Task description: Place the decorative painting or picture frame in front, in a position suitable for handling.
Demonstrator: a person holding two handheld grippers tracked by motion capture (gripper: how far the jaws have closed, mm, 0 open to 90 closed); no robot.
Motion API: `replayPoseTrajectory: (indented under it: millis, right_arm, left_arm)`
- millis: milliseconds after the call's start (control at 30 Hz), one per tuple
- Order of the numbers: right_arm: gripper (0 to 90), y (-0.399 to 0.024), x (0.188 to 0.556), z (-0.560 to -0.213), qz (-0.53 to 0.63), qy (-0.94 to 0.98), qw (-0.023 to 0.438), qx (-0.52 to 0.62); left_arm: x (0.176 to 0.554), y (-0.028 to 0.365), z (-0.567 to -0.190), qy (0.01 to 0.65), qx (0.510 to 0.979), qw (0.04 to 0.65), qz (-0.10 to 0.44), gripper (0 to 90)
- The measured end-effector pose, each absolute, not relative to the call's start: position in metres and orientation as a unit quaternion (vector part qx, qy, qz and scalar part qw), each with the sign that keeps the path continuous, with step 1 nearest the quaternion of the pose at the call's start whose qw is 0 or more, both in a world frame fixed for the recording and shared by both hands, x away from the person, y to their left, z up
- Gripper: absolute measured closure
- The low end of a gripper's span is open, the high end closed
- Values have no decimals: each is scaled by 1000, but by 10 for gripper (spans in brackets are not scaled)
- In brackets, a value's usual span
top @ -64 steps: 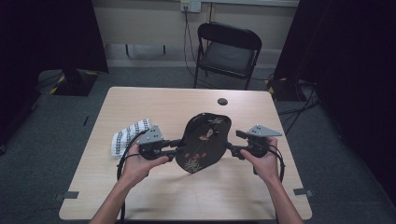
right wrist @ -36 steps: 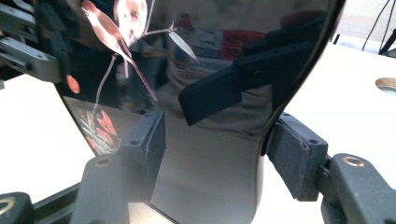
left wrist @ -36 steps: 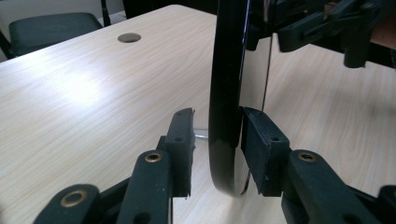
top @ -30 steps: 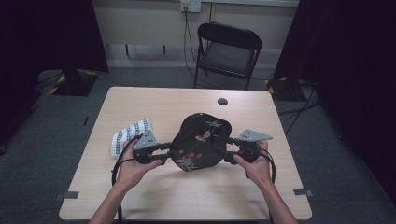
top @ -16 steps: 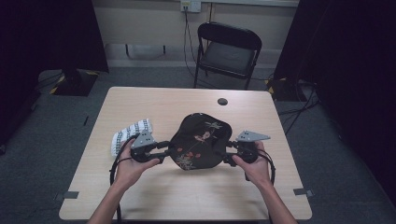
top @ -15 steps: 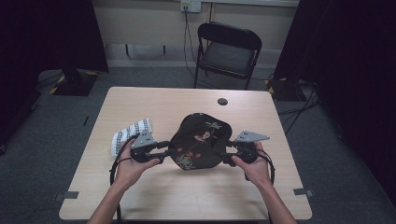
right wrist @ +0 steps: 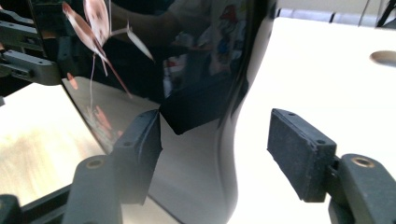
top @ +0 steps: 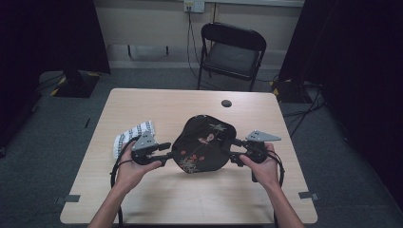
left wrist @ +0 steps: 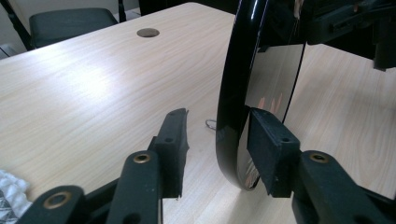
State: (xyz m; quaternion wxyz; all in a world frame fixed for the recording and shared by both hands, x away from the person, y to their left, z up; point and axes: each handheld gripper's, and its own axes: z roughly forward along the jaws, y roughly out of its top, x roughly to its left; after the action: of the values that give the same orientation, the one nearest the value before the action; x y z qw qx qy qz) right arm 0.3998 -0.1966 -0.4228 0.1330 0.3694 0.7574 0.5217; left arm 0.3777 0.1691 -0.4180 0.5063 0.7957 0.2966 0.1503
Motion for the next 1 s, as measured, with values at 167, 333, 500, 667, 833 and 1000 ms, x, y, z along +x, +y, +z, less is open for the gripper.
replayPoseTrajectory:
  millis: [167, 333, 500, 667, 833, 1000]
  right_arm:
    - [464, -193, 397, -420, 524, 763, 118, 358]
    - [472, -186, 393, -416, 524, 771, 109, 345]
    - [478, -183, 388, -419, 528, 776, 97, 331]
    - [387, -174, 380, -422, 510, 796, 95, 310]
    - [306, -165, 375, -424, 491, 815, 98, 292]
    - [396, -151, 372, -431, 474, 828, 108, 279]
  left_arm:
    - [379, 169, -418, 295, 794, 510, 152, 665]
    - [381, 170, -421, 303, 791, 508, 155, 670]
    - [386, 171, -422, 318, 781, 512, 162, 680]
    - [389, 175, -423, 328, 775, 517, 158, 709]
    - [391, 178, -424, 330, 768, 529, 144, 778]
    - [390, 171, -422, 323, 778, 512, 167, 758]
